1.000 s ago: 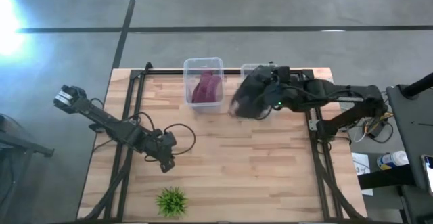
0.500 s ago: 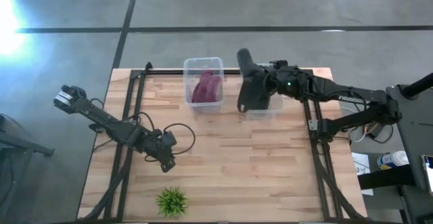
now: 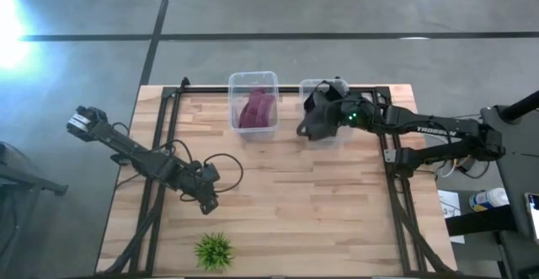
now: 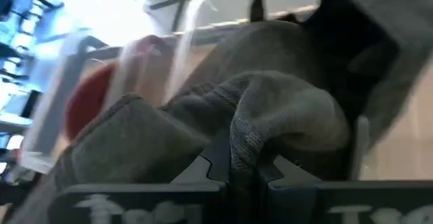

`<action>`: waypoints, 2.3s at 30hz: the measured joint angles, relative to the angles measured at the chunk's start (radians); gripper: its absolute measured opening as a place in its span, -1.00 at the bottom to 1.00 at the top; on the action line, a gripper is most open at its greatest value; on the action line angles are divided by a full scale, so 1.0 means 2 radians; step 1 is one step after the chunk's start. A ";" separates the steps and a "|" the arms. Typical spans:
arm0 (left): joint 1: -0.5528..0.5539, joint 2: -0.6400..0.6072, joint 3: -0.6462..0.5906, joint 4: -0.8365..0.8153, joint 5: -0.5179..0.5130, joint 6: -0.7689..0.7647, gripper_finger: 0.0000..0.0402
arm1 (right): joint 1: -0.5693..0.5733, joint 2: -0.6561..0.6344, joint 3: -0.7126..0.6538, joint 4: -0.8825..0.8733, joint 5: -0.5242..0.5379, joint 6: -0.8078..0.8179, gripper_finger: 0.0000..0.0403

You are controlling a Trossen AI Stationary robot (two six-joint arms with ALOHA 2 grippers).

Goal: Pick & Place hat
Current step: Put the black cap into the right transparent bin, then return to Home Position

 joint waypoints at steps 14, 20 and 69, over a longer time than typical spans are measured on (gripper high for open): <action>0.000 0.000 0.000 0.000 0.000 0.000 -0.16 | -0.002 0.011 0.020 -0.130 0.033 -0.021 -0.46; 0.000 0.000 0.000 0.000 0.000 -0.006 -0.16 | -0.002 0.011 0.063 -0.130 0.069 -0.089 -0.23; 0.230 -0.439 -0.128 0.137 0.105 0.315 -0.16 | 0.315 -0.015 0.076 0.123 0.041 -0.219 0.01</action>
